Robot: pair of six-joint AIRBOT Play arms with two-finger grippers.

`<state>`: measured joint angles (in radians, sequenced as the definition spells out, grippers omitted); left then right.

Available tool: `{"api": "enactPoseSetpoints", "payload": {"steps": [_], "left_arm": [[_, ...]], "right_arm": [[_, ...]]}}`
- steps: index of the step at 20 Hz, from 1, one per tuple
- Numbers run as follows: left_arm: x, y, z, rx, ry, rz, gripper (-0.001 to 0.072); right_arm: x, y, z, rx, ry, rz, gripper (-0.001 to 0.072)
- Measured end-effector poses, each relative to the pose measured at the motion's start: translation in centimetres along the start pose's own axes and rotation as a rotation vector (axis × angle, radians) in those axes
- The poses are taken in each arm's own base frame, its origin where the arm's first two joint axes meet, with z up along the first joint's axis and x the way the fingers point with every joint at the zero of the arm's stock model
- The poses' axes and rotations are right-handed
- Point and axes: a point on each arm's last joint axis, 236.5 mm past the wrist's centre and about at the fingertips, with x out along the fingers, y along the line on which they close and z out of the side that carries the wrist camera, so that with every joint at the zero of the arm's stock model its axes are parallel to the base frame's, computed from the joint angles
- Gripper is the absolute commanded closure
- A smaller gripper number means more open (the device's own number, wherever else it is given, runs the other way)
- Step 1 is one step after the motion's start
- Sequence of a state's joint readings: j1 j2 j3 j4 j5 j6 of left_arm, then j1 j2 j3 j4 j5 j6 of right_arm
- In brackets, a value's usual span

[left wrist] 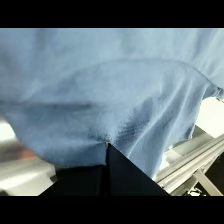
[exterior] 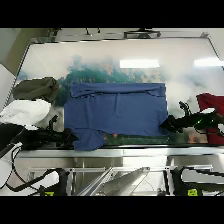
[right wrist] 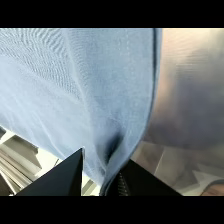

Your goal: Fold the shirts.

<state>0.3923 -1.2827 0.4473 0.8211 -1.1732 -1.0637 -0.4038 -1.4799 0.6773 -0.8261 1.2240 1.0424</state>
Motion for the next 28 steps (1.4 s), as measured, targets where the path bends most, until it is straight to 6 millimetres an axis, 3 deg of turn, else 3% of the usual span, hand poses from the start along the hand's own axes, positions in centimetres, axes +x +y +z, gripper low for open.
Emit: {"api": "enactPoseSetpoints", "payload": {"steps": [3,7,11,14,17,21,25,28], "left_arm": [[-1.0,-0.1,1.3,0.045,-0.078,0.032,0.0686],[-4.9,-4.4,3.2,0.163,-0.193,-0.009,0.0686],[-9.9,-9.3,5.2,0.309,-0.321,-0.028,0.0685],[-11.9,-12.2,6.4,0.389,-0.327,-0.044,0.0685],[-13.0,-15.3,9.2,0.468,-0.325,-0.049,0.0685],[-13.6,-18.2,15.1,0.547,-0.332,-0.048,0.0688],[-11.8,-18.5,21.7,0.563,-0.325,-0.043,0.0704],[-9.7,-18.0,26.1,0.55,-0.338,-0.011,0.0706]], "right_arm": [[0.0,-0.1,-0.4,-0.009,0.014,-0.005,0.0698],[-1.3,0.3,-0.8,-0.049,0.012,-0.017,0.0699],[-5.0,1.9,1.4,-0.075,-0.107,0.016,0.0698],[-7.0,3.7,3.3,-0.11,-0.183,0.035,0.0698],[-8.4,6.4,6.6,-0.169,-0.29,0.056,0.0699],[-9.6,9.7,12.1,-0.218,-0.414,0.092,0.0698],[-9.1,11.0,18.0,-0.227,-0.505,0.096,0.0698],[-8.3,11.2,21.3,-0.228,-0.558,0.056,0.0698]]}}
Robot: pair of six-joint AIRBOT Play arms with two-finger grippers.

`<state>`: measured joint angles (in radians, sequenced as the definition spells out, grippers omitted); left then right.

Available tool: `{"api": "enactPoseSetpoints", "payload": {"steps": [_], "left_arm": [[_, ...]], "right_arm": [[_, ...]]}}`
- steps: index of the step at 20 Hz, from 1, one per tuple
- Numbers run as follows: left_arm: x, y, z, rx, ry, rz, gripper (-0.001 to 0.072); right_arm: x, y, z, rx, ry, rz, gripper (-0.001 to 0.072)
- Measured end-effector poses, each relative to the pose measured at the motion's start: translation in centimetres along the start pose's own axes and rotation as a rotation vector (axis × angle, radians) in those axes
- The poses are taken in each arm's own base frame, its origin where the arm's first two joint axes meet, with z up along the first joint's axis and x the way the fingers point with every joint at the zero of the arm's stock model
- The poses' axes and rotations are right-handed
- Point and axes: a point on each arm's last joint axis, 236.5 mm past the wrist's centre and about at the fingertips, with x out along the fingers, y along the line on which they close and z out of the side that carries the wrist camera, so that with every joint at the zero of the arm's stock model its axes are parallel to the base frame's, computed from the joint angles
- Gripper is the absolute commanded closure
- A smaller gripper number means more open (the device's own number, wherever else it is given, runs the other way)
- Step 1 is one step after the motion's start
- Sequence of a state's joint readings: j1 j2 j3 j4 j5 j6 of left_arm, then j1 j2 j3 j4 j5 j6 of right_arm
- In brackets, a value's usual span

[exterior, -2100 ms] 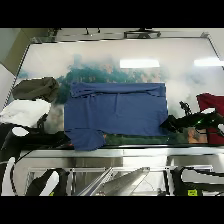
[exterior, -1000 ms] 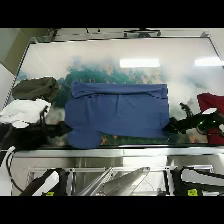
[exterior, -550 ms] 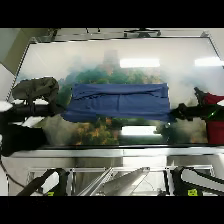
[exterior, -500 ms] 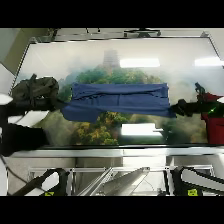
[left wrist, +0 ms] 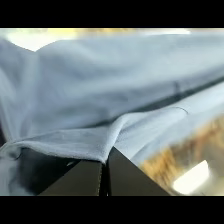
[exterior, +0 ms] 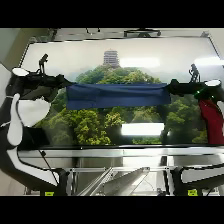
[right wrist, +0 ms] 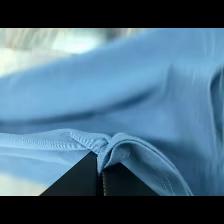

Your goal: Fold the shirts.

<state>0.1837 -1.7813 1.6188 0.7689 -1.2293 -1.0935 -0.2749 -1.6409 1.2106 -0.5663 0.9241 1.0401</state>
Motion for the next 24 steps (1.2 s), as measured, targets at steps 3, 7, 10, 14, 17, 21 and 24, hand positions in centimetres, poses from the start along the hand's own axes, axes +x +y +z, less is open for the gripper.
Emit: {"api": "enactPoseSetpoints", "payload": {"steps": [3,7,10,14,17,21,24], "left_arm": [[3.1,2.4,0.7,-0.001,0.049,0.08,0.0706],[5.9,4.4,1.6,0.031,0.089,0.162,0.0706],[7.3,5.1,2.3,0.045,0.095,0.2,0.0706],[8.9,5.1,2.6,0.068,0.1,0.222,0.0705],[9.5,5.1,2.7,0.08,0.097,0.229,0.0705],[9.8,4.9,2.9,0.086,0.092,0.227,0.0472],[9.9,3.9,2.8,0.082,0.094,0.198,0.0472]], "right_arm": [[1.2,-1.3,1.3,-0.031,-0.022,-0.107,0.0698],[1.3,-3.1,2.5,-0.1,-0.031,-0.229,0.0698],[1.1,-4.0,2.9,-0.143,-0.027,-0.284,0.0697],[1.2,-4.4,3.2,-0.178,-0.031,-0.315,0.0694],[1.3,-4.7,3.5,-0.203,-0.042,-0.33,0.0406],[1.4,-4.9,4.0,-0.227,-0.057,-0.34,0.0347],[1.3,-4.8,4.6,-0.244,-0.072,-0.343,0.0346]]}}
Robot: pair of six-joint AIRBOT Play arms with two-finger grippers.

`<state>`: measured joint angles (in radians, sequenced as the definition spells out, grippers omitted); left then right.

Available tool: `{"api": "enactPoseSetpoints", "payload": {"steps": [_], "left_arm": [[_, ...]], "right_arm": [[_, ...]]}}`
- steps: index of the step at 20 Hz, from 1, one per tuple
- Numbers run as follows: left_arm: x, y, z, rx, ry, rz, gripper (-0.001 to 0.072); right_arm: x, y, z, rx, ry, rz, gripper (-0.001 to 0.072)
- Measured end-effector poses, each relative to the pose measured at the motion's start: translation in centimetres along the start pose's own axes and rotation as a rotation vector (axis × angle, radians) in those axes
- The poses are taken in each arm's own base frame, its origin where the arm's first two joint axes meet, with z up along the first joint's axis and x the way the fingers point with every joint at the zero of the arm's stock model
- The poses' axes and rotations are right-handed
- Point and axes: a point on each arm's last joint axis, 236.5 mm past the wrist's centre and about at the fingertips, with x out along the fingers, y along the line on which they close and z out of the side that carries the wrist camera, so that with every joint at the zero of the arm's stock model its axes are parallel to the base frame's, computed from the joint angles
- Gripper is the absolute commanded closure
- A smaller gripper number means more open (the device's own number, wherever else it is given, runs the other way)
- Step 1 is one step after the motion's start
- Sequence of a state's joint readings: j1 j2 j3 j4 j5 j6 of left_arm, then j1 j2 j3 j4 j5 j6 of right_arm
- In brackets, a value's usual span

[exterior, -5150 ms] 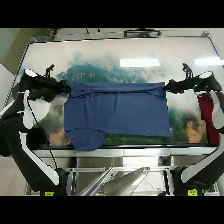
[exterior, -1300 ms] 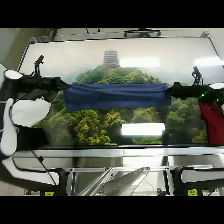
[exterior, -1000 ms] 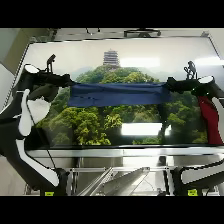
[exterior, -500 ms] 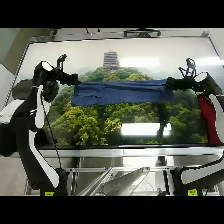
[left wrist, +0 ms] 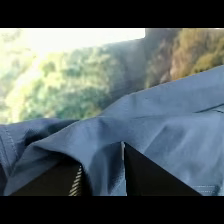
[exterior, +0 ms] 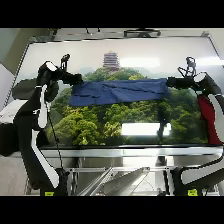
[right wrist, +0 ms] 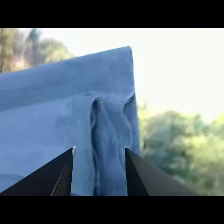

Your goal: Fold the shirts.

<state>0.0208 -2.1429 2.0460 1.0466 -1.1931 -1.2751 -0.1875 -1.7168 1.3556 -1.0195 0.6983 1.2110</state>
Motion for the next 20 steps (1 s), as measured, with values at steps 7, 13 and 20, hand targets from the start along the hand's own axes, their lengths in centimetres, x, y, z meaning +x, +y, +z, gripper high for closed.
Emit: {"api": "enactPoseSetpoints", "payload": {"steps": [7,13,20], "left_arm": [[-6.6,0.8,1.2,0.076,-0.036,0.087,0.046],[-14.0,0.8,3.0,0.117,-0.133,0.171,0.0463],[-16.4,-4.2,4.0,0.184,-0.191,0.126,0.0686]], "right_arm": [[-1.9,0.4,1.4,-0.069,0.046,0.013,0.0091],[0.3,-1.6,-0.6,0.044,0.182,0.081,0.0091],[3.9,-0.2,-2.3,0.116,0.272,0.246,0.0228]]}}
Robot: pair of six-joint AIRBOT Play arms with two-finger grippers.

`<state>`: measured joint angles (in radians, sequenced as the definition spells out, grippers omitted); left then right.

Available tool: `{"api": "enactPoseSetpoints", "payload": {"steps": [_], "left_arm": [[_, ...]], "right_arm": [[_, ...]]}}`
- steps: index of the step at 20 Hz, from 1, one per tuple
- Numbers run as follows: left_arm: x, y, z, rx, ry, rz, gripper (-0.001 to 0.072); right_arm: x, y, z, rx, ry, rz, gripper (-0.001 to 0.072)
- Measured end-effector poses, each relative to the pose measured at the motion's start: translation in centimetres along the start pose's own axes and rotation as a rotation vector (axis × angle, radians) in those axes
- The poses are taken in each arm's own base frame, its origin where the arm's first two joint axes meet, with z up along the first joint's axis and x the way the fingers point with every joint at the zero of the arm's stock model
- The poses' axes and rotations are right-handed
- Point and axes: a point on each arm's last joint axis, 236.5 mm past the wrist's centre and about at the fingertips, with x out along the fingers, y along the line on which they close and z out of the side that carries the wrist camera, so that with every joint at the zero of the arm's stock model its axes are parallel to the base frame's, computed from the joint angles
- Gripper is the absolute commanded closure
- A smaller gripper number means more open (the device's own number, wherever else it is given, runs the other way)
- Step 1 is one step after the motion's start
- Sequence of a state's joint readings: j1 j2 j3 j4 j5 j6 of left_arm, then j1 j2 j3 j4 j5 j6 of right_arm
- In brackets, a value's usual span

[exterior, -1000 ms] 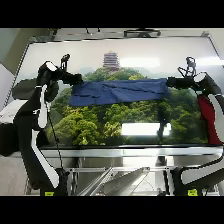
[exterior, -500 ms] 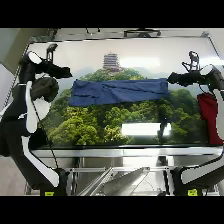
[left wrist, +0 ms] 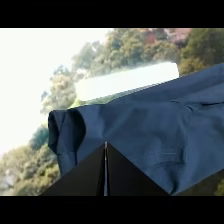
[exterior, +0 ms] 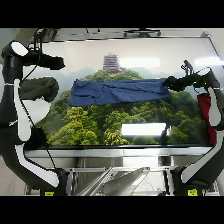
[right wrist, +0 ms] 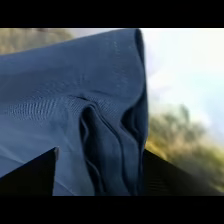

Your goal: Fold the shirts.

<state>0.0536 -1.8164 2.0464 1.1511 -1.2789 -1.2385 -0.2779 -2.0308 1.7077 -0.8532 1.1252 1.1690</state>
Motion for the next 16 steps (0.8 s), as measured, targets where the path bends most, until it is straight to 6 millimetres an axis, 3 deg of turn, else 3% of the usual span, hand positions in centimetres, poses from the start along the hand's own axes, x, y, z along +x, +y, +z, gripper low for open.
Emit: {"api": "enactPoseSetpoints", "payload": {"steps": [1,2,3,8,12,16], "left_arm": [[0.4,-1.0,0.0,0.008,0.004,-0.018,0.0686],[1.1,-2.2,0.0,0.012,0.009,-0.047,0.0686],[2.1,-3.8,-0.2,0.016,0.02,-0.085,0.0687],[9.6,-12.0,-3.1,0.046,0.128,-0.253,0.0689],[16.2,-18.1,-6.3,0.081,0.185,-0.318,0.0689],[20.7,-23.2,-8.9,0.086,0.201,-0.353,0.0688]], "right_arm": [[0.6,0.3,-0.1,0.009,0.007,0.032,0.0345],[1.0,0.6,-0.3,0.018,0.013,0.059,0.0573],[1.4,0.8,-0.7,0.017,0.026,0.078,0.0696],[0.7,2.9,-1.0,-0.012,0.059,0.154,0.0697],[-3.9,7.0,0.6,-0.094,0.009,0.19,0.0697],[-9.9,12.7,1.0,-0.193,-0.043,0.25,0.0697]]}}
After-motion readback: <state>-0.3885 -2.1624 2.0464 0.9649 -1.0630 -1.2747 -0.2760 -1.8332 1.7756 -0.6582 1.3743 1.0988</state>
